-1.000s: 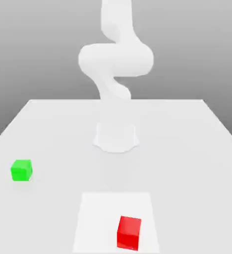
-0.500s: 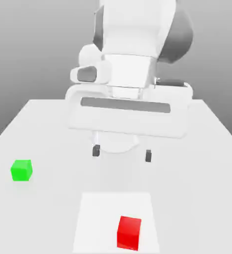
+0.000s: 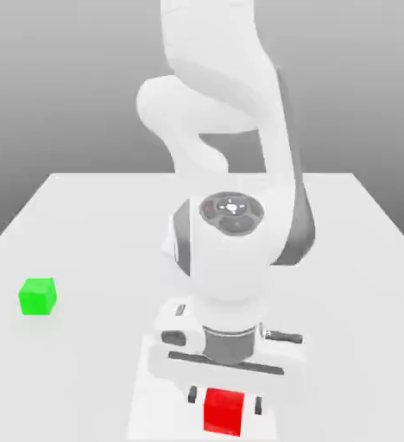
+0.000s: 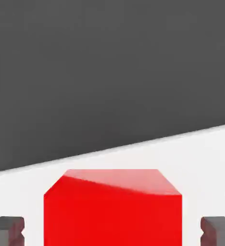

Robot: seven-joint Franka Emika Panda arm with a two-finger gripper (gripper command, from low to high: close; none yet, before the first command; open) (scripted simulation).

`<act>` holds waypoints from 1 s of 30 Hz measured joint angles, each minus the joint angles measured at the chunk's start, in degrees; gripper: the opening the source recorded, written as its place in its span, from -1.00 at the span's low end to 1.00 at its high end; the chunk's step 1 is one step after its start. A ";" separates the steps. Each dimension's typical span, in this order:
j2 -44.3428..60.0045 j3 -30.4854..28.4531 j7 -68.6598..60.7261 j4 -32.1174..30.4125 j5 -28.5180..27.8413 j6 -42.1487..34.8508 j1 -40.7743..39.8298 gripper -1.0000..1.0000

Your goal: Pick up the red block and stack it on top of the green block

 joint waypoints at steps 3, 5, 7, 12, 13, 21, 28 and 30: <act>0.69 -0.17 0.20 0.10 -0.25 0.59 0.13 -1.00; -1.41 0.42 -0.31 -0.23 0.45 -1.15 -0.33 -1.00; -5.06 1.28 -1.23 -0.81 1.69 -4.20 -0.93 -1.00; -12.12 -1.06 -4.08 -3.54 4.17 -8.56 -4.71 -1.00; -12.99 -2.21 -4.65 -4.29 4.42 -8.71 -6.01 -1.00; -19.70 -10.63 -8.01 -10.39 4.67 -9.41 -20.49 -1.00; -25.78 -16.98 -9.76 -15.75 3.17 -9.95 -32.19 -1.00; -27.60 -19.15 -10.03 -17.28 2.40 -10.11 -34.73 -1.00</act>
